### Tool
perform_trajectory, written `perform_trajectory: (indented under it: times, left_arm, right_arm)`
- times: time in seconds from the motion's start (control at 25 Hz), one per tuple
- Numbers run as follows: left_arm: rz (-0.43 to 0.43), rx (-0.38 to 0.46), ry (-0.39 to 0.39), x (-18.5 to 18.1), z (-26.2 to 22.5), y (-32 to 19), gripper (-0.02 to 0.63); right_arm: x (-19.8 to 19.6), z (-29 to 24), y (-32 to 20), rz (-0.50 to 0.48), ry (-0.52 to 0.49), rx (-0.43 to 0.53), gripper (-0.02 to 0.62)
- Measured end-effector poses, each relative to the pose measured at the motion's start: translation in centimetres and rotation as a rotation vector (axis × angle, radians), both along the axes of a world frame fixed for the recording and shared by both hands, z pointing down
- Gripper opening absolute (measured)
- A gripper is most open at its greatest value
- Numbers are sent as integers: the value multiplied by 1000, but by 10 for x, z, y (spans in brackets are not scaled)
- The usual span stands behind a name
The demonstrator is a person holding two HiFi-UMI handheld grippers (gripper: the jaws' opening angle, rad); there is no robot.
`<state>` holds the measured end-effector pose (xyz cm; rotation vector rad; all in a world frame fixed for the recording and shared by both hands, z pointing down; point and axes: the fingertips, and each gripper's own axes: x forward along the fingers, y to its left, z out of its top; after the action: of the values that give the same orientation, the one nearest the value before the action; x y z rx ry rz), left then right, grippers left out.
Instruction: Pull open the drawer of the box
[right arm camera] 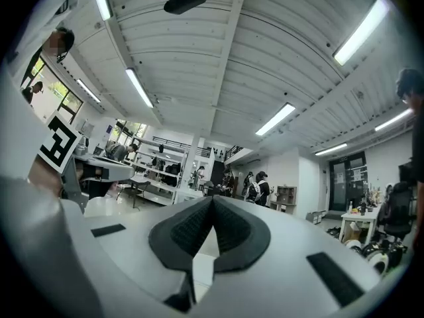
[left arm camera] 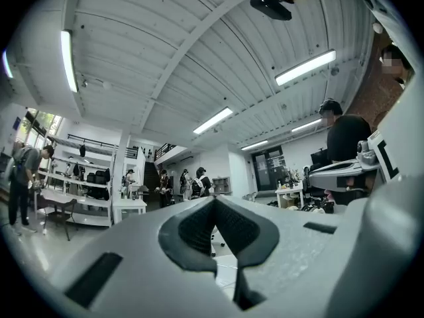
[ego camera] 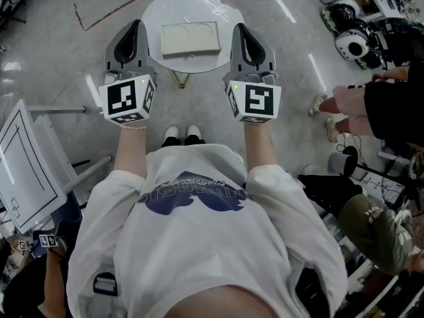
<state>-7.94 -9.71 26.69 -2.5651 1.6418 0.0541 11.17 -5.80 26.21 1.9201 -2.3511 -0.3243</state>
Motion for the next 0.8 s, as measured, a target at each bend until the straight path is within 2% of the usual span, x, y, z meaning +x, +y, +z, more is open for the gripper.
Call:
perform_trajectory:
  times: [0.2,0.4,0.44,0.52,0.6,0.68,0.8]
  left_arm:
    - [-35,-23,-5,-1,7,7,8]
    - [-61,-94,0,-4,28,16,8]
    - [-57,-112,3,-5,33,18,8]
    - [-35,-148,2,-4,46,22,9]
    - [-19,-190,0,-5,61,23,12]
    - [-6,-241,3,-6,77,21,97]
    - [18,-316,-7,-3,104,16,152]
  right_arm:
    - [12,-5,2,-22,-19,2,-6]
    - [22,0,7,-124,-182,-24,-5]
    - [25,4,7,-135,-202,-36,15]
    - [29,17,4,-142,-220,-67,105]
    - [31,31,1,-139,-221,-101,141]
    - [32,48,-2,-130,-212,-142,176]
    - [33,77,-8,-106,-207,-218,219]
